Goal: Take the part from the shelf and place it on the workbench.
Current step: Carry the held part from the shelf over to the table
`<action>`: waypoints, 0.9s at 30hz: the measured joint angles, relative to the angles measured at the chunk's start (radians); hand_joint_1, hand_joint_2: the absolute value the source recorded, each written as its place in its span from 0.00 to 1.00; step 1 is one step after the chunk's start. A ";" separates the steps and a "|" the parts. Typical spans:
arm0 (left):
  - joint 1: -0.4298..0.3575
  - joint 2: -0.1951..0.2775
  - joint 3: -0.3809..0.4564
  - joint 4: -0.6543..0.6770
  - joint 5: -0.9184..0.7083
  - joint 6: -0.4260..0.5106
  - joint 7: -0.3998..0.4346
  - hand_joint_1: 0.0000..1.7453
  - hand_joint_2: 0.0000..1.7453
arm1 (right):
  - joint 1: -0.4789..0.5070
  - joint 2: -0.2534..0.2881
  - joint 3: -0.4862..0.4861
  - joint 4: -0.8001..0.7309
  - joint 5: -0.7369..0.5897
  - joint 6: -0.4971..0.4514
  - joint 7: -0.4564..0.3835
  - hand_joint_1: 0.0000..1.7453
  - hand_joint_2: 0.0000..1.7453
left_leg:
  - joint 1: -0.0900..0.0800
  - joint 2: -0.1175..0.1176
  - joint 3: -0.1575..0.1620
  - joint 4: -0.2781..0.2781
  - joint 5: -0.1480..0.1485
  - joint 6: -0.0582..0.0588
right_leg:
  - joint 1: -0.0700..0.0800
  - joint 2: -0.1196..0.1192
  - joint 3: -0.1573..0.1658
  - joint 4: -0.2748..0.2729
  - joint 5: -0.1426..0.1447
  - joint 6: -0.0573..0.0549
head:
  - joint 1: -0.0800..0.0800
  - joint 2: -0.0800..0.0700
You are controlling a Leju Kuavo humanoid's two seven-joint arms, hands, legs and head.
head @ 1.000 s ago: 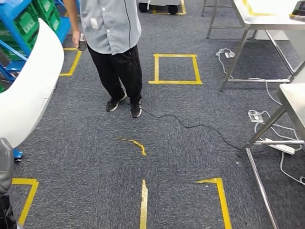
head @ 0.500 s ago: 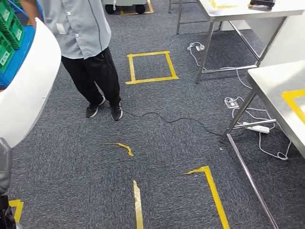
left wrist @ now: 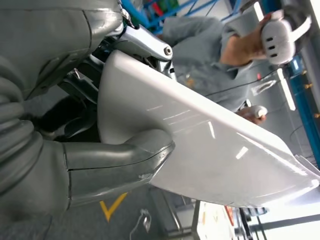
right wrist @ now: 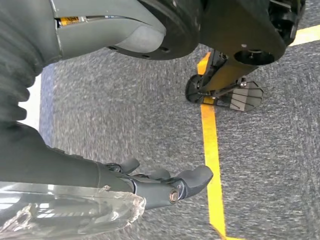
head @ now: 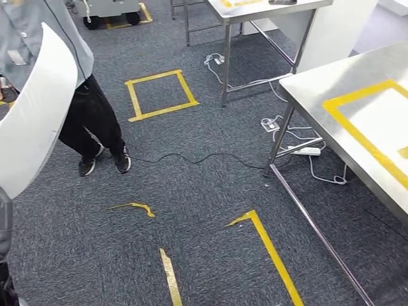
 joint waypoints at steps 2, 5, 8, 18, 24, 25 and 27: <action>-0.003 -0.001 0.000 0.000 0.001 0.000 -0.001 0.96 1.00 | 0.004 0.000 0.000 -0.001 0.000 0.000 0.000 0.00 1.00 | -0.003 0.011 0.000 -0.009 -0.002 0.013 | -0.005 0.020 -0.013 -0.004 0.007 0.014 | 0.000 0.000; -0.008 -0.006 0.000 0.000 0.006 -0.001 -0.003 0.96 1.00 | 0.011 0.000 0.000 -0.001 0.001 0.000 0.000 0.00 1.00 | -0.007 0.050 0.003 -0.016 0.004 0.036 | -0.002 -0.047 -0.047 0.047 -0.028 0.025 | 0.006 0.000; -0.006 -0.010 0.001 0.000 0.016 0.000 -0.004 0.96 1.00 | 0.003 0.000 0.000 -0.001 0.002 0.000 -0.001 0.00 1.00 | -0.015 0.095 0.003 -0.016 0.002 0.047 | 0.001 -0.107 -0.127 0.227 -0.124 0.029 | 0.009 0.000; -0.008 -0.019 0.005 -0.001 0.035 0.001 -0.012 0.96 1.00 | 0.003 0.000 -0.001 -0.002 0.016 0.000 -0.003 0.00 1.00 | -0.024 0.194 0.020 -0.011 -0.014 0.017 | 0.009 -0.155 0.018 0.005 -0.027 0.001 | 0.007 0.000; -0.006 -0.022 0.011 -0.003 0.067 -0.010 -0.018 0.96 1.00 | 0.000 0.000 -0.002 -0.003 0.016 0.000 -0.003 0.00 1.00 | -0.016 0.097 -0.112 0.264 -0.143 0.000 | 0.000 -0.085 0.018 -0.003 -0.018 -0.019 | -0.002 0.000; -0.006 -0.023 0.013 -0.003 0.073 -0.013 -0.018 0.96 1.00 | 0.001 0.000 -0.002 -0.003 0.016 0.000 -0.002 0.00 1.00 | -0.016 0.095 -0.121 0.274 -0.132 0.001 | 0.000 -0.071 0.018 -0.003 -0.018 -0.019 | -0.001 0.000; -0.006 -0.024 0.018 -0.003 0.079 -0.015 -0.019 0.96 1.00 | 0.002 0.000 -0.002 -0.003 0.016 0.000 -0.002 0.00 1.00 | -0.012 0.080 -0.085 0.184 -0.062 0.002 | -0.002 -0.041 0.019 -0.003 -0.016 -0.015 | -0.001 0.000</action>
